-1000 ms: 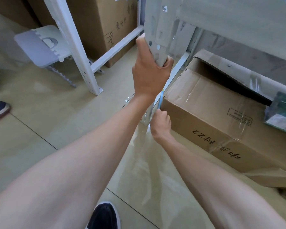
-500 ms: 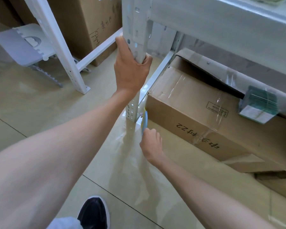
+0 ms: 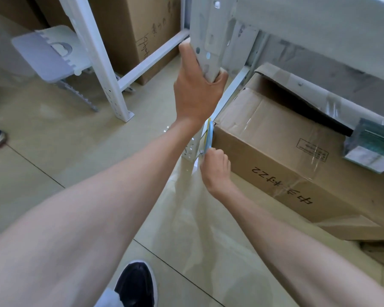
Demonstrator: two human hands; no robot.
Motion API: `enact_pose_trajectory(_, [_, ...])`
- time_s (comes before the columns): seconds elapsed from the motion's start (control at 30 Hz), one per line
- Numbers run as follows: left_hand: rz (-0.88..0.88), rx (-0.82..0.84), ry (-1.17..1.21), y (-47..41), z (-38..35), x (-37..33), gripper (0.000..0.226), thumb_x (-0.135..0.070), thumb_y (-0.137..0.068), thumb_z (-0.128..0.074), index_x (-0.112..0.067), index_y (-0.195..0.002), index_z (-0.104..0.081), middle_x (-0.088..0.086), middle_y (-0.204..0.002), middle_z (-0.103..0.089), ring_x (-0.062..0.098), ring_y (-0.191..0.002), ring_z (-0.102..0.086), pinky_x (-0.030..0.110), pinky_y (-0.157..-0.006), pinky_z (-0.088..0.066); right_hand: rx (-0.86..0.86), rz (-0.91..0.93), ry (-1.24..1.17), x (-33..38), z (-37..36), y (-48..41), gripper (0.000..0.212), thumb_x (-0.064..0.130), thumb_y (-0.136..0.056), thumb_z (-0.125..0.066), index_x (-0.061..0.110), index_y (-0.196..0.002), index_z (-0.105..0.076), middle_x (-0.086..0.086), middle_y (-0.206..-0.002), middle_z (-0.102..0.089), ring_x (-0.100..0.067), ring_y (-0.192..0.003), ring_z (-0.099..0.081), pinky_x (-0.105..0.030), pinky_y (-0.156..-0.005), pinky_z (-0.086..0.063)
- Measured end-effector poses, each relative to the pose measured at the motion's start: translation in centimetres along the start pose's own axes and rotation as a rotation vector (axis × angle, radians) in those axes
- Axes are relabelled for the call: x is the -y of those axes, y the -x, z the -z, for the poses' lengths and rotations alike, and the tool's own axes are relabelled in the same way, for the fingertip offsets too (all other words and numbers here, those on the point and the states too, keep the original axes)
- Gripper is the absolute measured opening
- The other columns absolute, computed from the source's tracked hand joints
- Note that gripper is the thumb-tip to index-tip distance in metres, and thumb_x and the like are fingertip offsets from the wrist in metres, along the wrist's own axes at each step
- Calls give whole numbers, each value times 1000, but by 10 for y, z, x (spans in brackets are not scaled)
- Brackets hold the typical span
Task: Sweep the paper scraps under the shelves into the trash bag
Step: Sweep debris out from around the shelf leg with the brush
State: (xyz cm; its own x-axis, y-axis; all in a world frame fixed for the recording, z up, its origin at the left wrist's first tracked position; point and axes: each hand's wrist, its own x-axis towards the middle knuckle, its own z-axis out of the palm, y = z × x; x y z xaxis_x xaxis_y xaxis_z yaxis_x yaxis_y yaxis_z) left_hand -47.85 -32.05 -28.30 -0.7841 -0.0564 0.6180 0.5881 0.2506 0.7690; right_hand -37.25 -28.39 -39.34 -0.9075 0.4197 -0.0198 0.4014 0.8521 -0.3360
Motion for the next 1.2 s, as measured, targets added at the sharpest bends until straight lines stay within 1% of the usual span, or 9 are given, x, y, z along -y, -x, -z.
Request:
enact_pose_trajectory(0.13, [-16, -20, -22, -1, -1, 5, 49, -20, -72, -68, -3, -110, -42, -16, -82, -39, 1, -63, -46, 12, -51, -40, 41, -10, 50, 6, -15, -20, 26, -13, -80, -40, 13, -78, -36, -12, -83, -45, -37, -85, -54, -35, -65, -29])
enact_pose_trajectory(0.33, [-40, -31, -75, -1, -2, 0, 51, -16, -74, -73, 3, -111, -43, -3, -88, -45, 17, -64, -48, 31, -49, -53, 119, -10, 93, -10, -20, -12, 19, -9, -80, -47, 8, -87, -51, -9, -80, -44, -38, -86, -54, -35, -66, -32])
enact_pose_trajectory(0.4, [-20, -19, -74, -2, -2, 0, 53, -18, -74, -73, 2, -113, -43, -3, -90, -45, 16, -65, -47, 29, -51, -53, 173, 5, 117, -15, -17, -2, 29, -6, -79, -53, 11, -69, -32, -1, -70, -30, -36, -83, -52, -35, -65, -32])
enact_pose_trajectory(0.47, [-11, 2, -74, -2, 0, 0, 54, -20, -75, -72, 1, -113, -42, -4, -91, -45, 14, -66, -47, 27, -52, -51, 219, 22, 135, -19, -15, 8, 38, -2, -82, -53, 14, -65, -23, 0, -68, -23, -35, -80, -49, -35, -64, -33])
enact_pose_trajectory(0.7, [36, 57, -67, -1, 3, -4, 52, -24, -76, -71, -1, -112, -41, -6, -88, -43, 7, -60, -42, 15, -52, -38, 288, 69, 110, -33, 7, 39, 2, 6, -86, -50, 6, -84, -51, -9, -79, -38, -40, -82, -52, -34, -61, -35])
enact_pose_trajectory(0.8, [48, 61, -67, 0, 5, -5, 51, -22, -76, -70, -2, -113, -41, -5, -89, -46, 13, -61, -47, 23, -53, -44, 202, 35, 46, -32, 11, 42, 9, 7, -85, -43, 7, -77, -47, -8, -74, -39, -37, -70, -44, -33, -58, -34])
enact_pose_trajectory(0.87, [69, 54, -71, 0, 5, -6, 51, -20, -75, -69, -2, -114, -42, -4, -91, -48, 21, -66, -47, 29, -58, -47, 165, 37, 26, -27, 10, 39, 8, 4, -81, -40, 6, -74, -45, -4, -68, -31, -33, -66, -37, -34, -57, -35])
enact_pose_trajectory(1.0, [79, 34, -69, 1, 3, -5, 51, -18, -74, -69, -1, -115, -43, -4, -92, -49, 20, -67, -45, 28, -58, -45, 136, 22, -3, -8, 4, 26, 13, -1, -80, -36, 9, -73, -40, -2, -68, -26, -33, -69, -37, -36, -61, -35])
enact_pose_trajectory(1.2, [47, 4, -47, 1, 1, -4, 52, -16, -75, -72, 3, -114, -44, -1, -93, -52, 18, -67, -47, 27, -54, -48, 61, -60, -9, 8, -7, -12, 15, -7, -83, -36, 5, -80, -45, -22, -92, -50, -42, -87, -51, -36, -67, -32])
